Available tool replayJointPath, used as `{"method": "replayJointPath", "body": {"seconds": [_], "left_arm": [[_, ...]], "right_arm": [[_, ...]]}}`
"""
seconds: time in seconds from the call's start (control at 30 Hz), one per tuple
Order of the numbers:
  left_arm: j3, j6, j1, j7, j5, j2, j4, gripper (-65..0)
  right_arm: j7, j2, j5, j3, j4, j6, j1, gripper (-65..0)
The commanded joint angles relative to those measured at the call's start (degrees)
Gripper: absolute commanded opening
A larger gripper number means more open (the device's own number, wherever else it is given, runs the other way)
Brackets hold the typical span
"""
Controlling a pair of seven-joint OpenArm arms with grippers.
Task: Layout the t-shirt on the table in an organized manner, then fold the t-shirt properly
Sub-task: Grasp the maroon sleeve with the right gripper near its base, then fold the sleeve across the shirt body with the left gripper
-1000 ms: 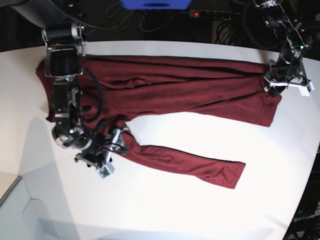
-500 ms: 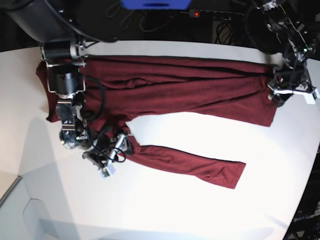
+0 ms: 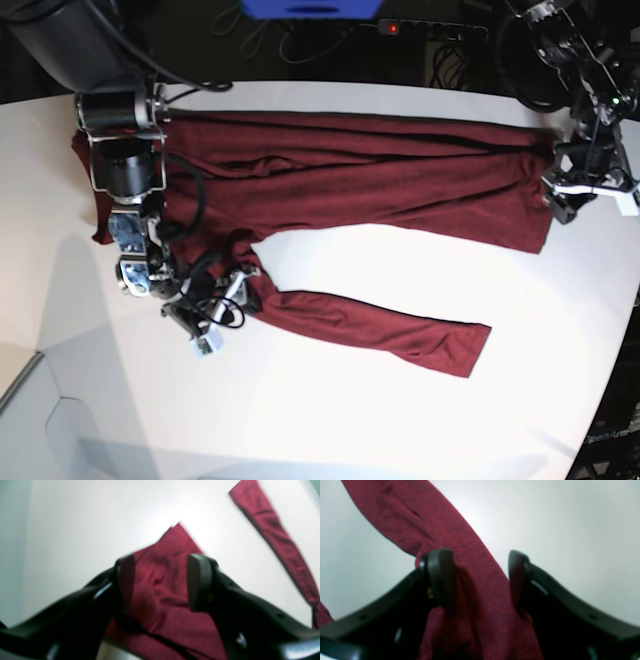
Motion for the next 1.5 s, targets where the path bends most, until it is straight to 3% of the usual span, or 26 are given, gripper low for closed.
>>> {"method": "replayJointPath", "body": {"seconds": [0.0, 0.27, 0.37, 0.53, 1.0, 1.27, 1.47], "left_arm": [[-0.17, -0.25, -0.3, -1.19, -0.7, -0.44, 1.67, -32.5], [-0.26, -0.25, -0.3, -1.19, -0.7, -0.35, 4.92, -32.5], [-0.26, -0.25, -0.39, -1.19, -0.7, -0.44, 4.92, -32.5], [-0.26, -0.25, -0.39, -1.37, -0.7, -0.44, 4.92, -32.5], [-0.17, -0.25, -3.56, -1.19, -6.85, -0.88, 4.31, -32.5], [0.18, -0.25, -6.19, -1.19, -7.12, -0.35, 4.31, -32.4], [0.97, -0.25, -9.09, -1.19, -8.43, -0.18, 4.31, -32.3]], "right_arm": [[1.28, -0.02, 0.77, 0.02, 0.74, -0.16, 0.97, -36.9], [1.01, -0.46, 0.77, 0.02, 0.83, -0.16, -0.61, -58.3], [0.92, -0.37, 0.77, 0.02, 1.18, -0.16, -0.35, -63.5], [-1.71, -0.19, 1.04, 0.29, 11.21, 0.19, -2.9, -63.8], [-15.34, -0.9, 0.95, -2.26, 59.21, 0.27, -24.08, -63.8], [-15.78, -0.99, 0.86, -9.12, 68.44, 0.27, -34.72, -63.8], [-15.52, -2.13, 0.86, -10.44, 69.4, 0.27, -38.59, -63.8]]}}
